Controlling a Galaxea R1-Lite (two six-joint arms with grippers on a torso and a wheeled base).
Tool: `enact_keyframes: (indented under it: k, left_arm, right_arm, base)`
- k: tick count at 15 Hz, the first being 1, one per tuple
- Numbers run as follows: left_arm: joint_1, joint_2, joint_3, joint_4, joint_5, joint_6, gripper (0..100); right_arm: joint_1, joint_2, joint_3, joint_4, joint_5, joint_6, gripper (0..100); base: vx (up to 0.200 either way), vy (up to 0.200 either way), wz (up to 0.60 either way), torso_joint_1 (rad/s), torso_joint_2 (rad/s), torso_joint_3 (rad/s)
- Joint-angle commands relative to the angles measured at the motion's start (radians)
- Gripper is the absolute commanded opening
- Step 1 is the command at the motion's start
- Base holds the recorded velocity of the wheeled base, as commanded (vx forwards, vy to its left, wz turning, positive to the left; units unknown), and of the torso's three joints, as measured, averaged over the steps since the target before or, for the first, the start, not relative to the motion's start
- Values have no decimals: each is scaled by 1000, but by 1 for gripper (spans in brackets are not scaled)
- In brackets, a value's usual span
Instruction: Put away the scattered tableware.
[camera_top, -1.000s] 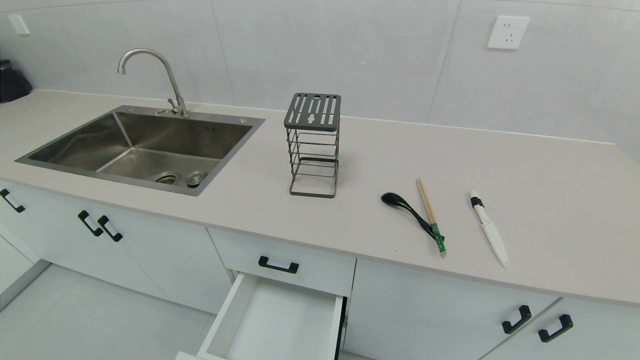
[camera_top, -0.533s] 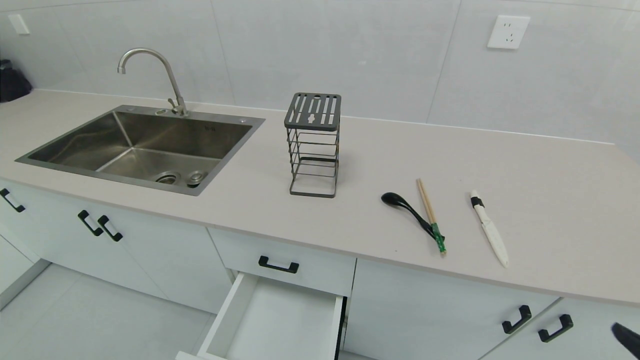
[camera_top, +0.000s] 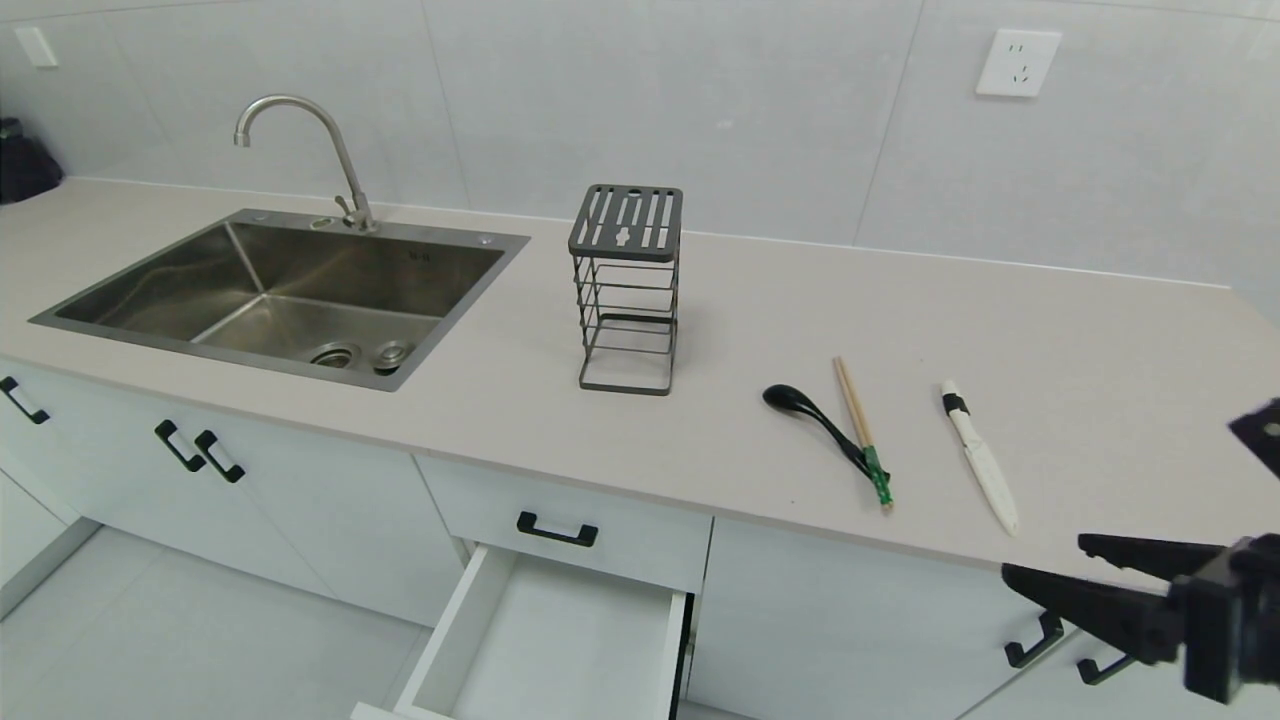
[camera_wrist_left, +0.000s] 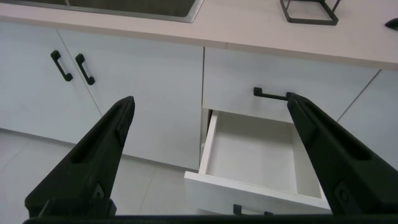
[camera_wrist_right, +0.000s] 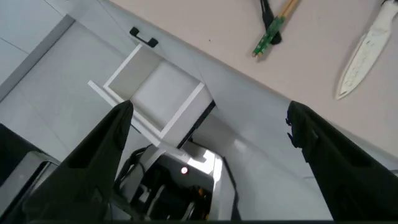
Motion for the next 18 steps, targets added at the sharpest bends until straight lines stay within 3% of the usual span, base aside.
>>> enact_keyframes:
  k: [1, 3, 11, 18]
  left_arm:
    - [0, 2, 0, 0, 0, 0, 100]
    - [0, 2, 0, 0, 0, 0, 100]
    - [0, 3, 0, 0, 0, 0, 100]
    - [0, 3, 0, 0, 0, 0, 100]
  right_arm:
    - [93, 192, -65, -4, -85, 75, 100]
    - [94, 258, -101, -4, -143, 81, 100]
    - [88, 531, -232, -9, -194, 81, 100]
    - [77, 702, -280, -176, -228, 76, 100]
  base:
    - [0, 0, 0, 0, 0, 0]
    - [0, 0, 0, 0, 0, 0]
    - [0, 0, 0, 0, 0, 0]
    - [0, 0, 0, 0, 0, 0]
